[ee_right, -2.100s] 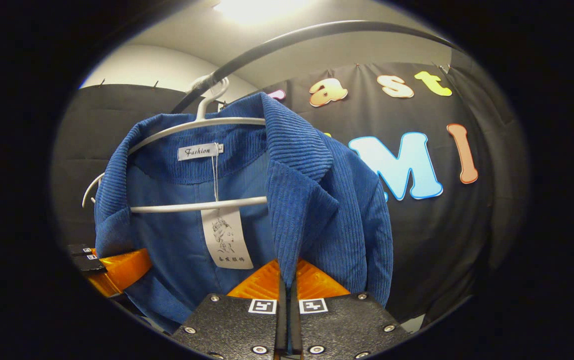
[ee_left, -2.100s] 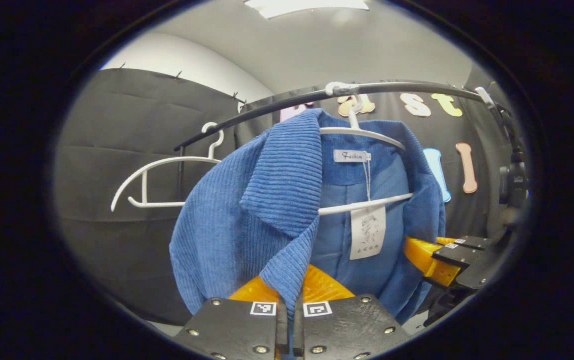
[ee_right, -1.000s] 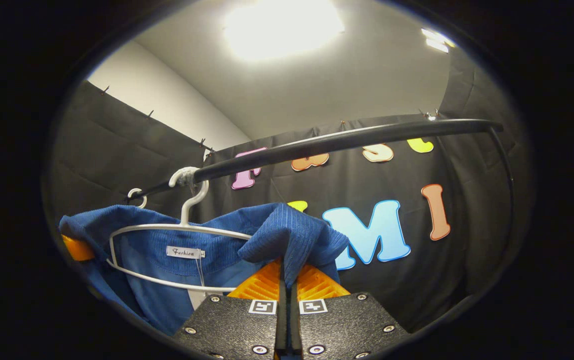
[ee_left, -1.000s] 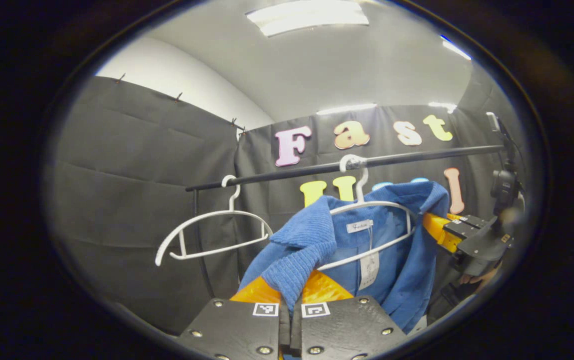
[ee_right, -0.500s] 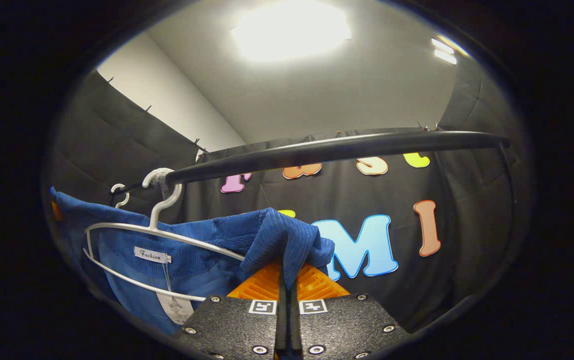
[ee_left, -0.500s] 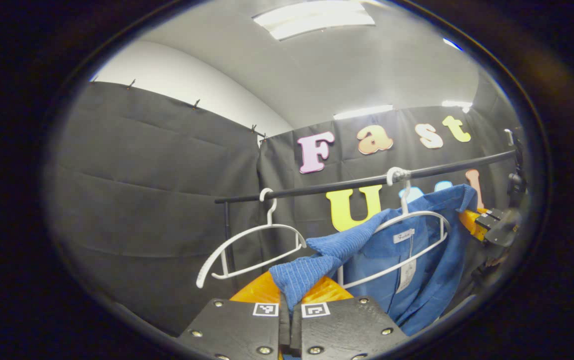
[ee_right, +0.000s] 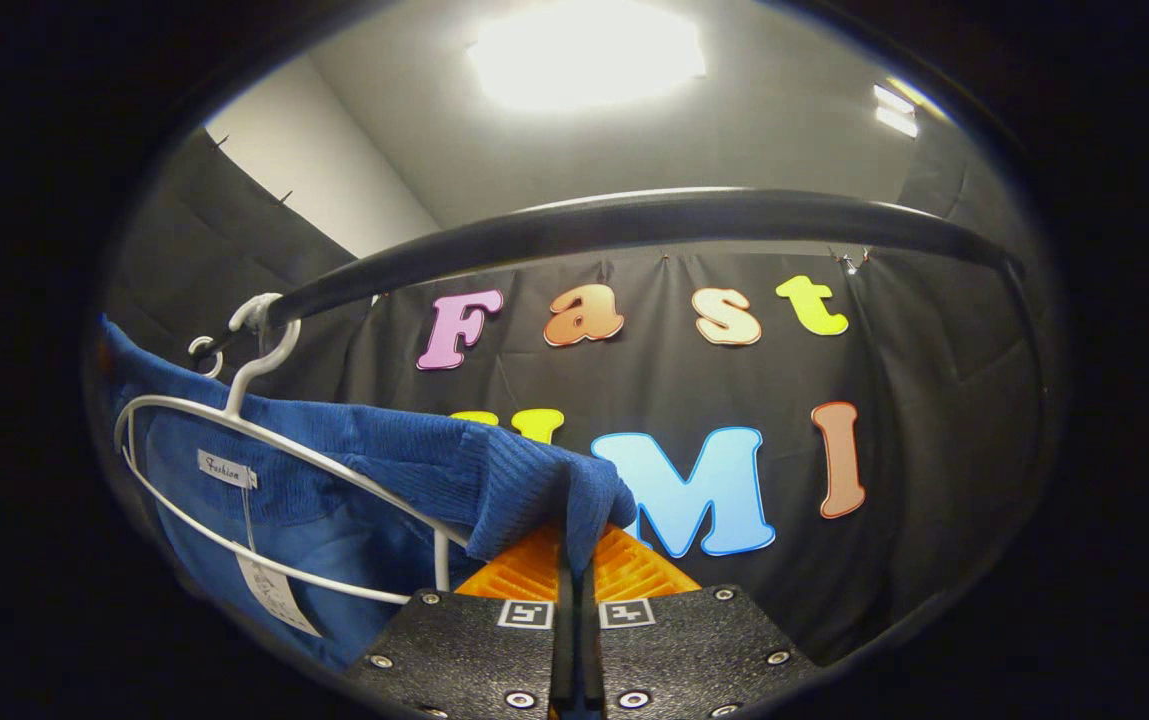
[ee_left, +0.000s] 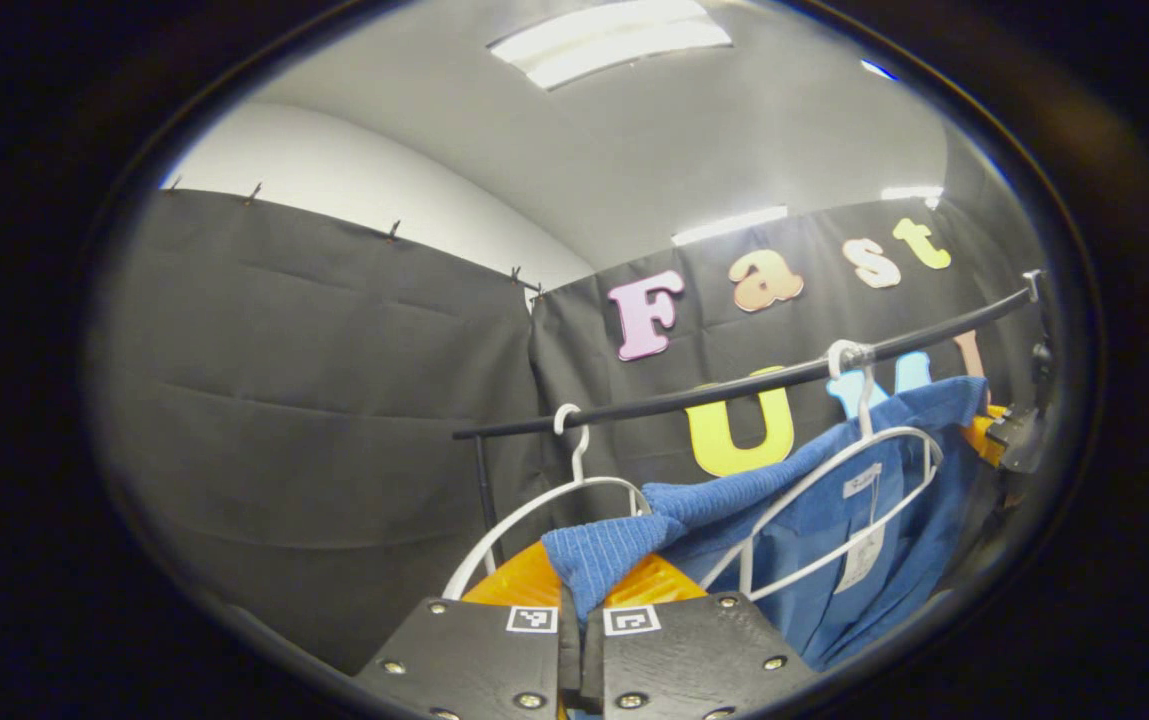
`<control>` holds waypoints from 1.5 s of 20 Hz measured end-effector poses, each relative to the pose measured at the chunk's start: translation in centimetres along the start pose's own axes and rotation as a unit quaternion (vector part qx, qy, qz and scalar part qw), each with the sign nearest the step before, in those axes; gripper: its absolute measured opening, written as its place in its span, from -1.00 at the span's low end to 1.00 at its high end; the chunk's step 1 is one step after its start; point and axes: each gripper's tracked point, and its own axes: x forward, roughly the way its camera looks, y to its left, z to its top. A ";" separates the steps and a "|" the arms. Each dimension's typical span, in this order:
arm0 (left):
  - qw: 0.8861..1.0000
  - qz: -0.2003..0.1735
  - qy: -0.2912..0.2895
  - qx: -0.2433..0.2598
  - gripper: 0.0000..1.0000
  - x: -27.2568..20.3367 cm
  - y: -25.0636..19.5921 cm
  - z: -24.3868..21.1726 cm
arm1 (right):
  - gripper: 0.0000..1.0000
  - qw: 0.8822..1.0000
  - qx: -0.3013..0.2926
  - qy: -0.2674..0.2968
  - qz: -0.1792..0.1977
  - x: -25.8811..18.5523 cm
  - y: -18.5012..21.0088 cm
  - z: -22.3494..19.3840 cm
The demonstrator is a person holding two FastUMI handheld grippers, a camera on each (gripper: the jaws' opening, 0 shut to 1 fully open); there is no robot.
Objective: Grasp the clothes on the hanger with both hands and then place them into the laundry hamper below.
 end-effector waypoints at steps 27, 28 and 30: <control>0.995 -0.051 0.084 -0.012 -0.87 4.3 -1.6 -11.9 | -0.96 0.988 -0.012 0.154 -0.021 -0.5 -2.9 -14.8; 0.994 -0.051 0.090 -0.016 -0.96 3.9 -1.5 -12.5 | -0.95 0.987 -0.013 0.159 -0.019 -0.9 -2.7 -15.3; 0.994 -0.047 0.100 -0.023 -0.96 3.0 -1.3 -13.4 | -0.95 0.986 -0.013 0.167 -0.015 -2.0 -2.4 -15.9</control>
